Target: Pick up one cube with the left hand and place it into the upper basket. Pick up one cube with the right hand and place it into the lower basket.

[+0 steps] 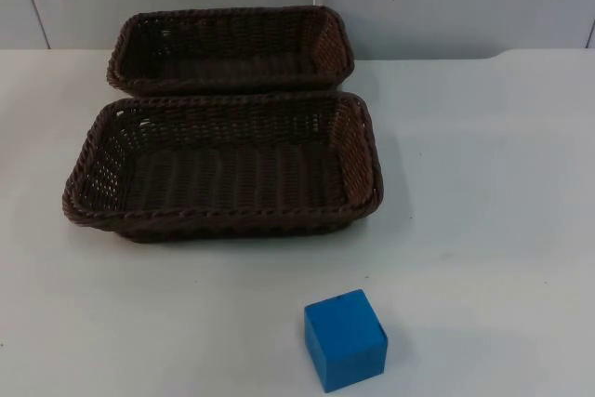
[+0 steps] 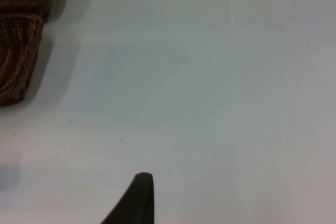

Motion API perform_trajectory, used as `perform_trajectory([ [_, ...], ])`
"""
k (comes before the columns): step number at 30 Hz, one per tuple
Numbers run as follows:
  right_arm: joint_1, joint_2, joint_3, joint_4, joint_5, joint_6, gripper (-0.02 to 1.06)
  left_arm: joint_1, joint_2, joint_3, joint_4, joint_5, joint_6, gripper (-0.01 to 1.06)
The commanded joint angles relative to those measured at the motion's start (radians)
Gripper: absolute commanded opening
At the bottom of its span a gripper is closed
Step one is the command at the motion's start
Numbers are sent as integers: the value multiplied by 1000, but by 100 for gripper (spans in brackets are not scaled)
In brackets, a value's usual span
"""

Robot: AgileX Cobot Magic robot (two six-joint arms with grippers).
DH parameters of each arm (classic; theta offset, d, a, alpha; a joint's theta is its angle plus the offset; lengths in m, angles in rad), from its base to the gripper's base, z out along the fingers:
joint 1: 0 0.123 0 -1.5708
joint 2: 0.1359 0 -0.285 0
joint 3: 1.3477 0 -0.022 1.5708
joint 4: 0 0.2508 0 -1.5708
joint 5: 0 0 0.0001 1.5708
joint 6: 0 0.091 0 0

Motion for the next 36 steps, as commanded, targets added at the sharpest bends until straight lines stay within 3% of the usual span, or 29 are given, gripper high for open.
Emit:
perform_trajectory([
  [1, 0, -2, 6, -9, -3, 0, 105, 0, -17, -4, -22, -35, -6, 0],
  [23, 0, -2, 6, -9, -3, 0, 105, 0, 100, -4, -43, -230, -6, 0],
  [36, 0, -2, 6, -9, -3, 0, 105, -4, 289, -4, -61, -495, 14, 0],
])
